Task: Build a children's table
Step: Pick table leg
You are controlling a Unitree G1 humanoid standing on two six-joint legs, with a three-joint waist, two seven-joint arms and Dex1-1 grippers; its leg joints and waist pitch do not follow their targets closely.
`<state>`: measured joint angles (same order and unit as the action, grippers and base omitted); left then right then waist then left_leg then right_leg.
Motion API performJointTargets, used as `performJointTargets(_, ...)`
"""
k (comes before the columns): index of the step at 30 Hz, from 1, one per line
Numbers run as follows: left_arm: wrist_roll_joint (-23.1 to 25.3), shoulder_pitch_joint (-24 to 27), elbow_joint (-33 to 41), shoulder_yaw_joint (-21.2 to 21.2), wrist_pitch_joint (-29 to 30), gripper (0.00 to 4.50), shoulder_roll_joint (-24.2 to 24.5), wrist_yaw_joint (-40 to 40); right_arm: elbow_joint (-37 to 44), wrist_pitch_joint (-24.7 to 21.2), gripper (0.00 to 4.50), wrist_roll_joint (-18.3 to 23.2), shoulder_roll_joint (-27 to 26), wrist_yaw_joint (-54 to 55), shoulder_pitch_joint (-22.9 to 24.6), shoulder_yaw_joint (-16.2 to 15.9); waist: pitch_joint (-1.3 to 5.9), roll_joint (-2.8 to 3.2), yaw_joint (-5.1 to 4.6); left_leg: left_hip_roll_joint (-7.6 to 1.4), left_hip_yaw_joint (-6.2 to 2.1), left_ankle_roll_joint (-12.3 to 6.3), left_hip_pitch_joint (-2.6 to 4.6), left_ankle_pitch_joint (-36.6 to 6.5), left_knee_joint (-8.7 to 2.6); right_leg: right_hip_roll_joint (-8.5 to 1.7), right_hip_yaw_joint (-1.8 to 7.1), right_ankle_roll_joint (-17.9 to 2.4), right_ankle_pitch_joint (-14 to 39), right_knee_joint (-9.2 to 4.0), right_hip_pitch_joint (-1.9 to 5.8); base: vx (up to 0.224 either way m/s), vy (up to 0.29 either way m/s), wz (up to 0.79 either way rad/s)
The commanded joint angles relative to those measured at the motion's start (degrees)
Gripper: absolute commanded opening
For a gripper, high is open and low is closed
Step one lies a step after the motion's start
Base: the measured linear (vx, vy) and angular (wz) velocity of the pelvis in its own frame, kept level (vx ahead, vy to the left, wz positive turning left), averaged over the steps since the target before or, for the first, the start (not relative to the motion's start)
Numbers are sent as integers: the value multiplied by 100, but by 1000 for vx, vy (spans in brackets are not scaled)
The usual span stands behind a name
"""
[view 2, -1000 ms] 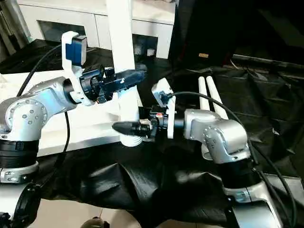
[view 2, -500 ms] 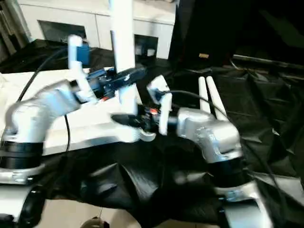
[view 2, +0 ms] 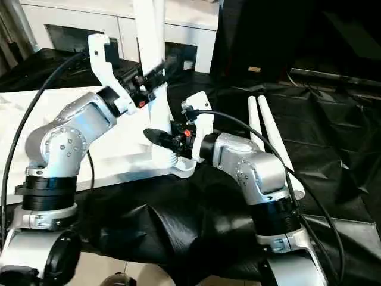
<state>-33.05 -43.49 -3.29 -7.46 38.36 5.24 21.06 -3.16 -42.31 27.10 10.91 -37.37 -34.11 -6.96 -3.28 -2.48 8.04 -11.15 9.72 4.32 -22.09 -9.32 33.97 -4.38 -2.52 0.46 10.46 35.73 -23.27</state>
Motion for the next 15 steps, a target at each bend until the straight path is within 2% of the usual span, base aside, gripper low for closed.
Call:
performJointTargets(1, -51, -45, 113, -56, 58, 192, -38, -55, 38, 148, 189, -25, -31, 10, -171, 15, 423, 2, -20, -124, -17, 303, 97, -954, -389, -301, 188, -750, 914, -393, 294, 0, 0, 0)
performJointTargets(2, -69, -27, 140, -45, 63, 189, -45, -64, 15, 126, 189, 39, -77, 4, -174, 69, 422, 3, -18, -127, -16, 298, 102, -955, -387, -298, 188, -757, 899, -393, 287, 0, 0, 0)
performJointTargets(3, -122, -24, 155, -31, 93, 185, -48, -28, -22, 61, 224, 144, -120, 16, -196, 179, 421, -2, -24, -125, -13, 287, 100, -958, -387, -297, 189, -775, 877, -389, 285, 0, 0, 0)
performJointTargets(4, -126, -24, 156, -30, 95, 185, -48, -25, -25, 56, 224, 152, -123, 17, -198, 187, 422, 0, -24, -125, -14, 283, 104, -979, -388, -298, 187, -788, 895, -389, 283, 0, 0, 0)
performJointTargets(6, -121, -30, 154, -4, 89, 184, -24, -15, -84, -20, 259, 201, -69, -9, -242, 226, 419, 5, -24, -128, -14, 282, 108, -994, -389, -296, 189, -778, 923, -393, 284, 0, 0, 0)
performJointTargets(9, -158, -47, 139, 14, 100, 183, 2, 67, -124, -61, 285, 183, 26, -100, -288, 221, 419, 11, -20, -129, -11, 285, 114, -994, -388, -292, 189, -783, 899, -392, 278, 0, 0, 0)
performJointTargets(12, -217, -88, 138, 80, 161, 183, 112, 365, -215, -300, 310, 200, 378, -489, -419, 186, 422, -9, -10, -128, -11, 269, 118, -944, -387, -283, 187, -768, 825, -386, 294, 0, 0, 0)
performJointTargets(14, -258, -97, 155, 115, 187, 183, 154, 498, -233, -374, 317, 211, 522, -678, -448, 147, 423, 0, -2, -128, -10, 274, 114, -901, -383, -285, 188, -772, 778, -380, 296, 0, 0, 0)
performJointTargets(15, -312, -105, 171, 150, 225, 183, 199, 639, -233, -476, 317, 250, 689, -911, -461, 89, 421, -15, 2, -121, -6, 260, 108, -921, -376, -288, 186, -782, 785, -381, 307, 0, 0, 0)
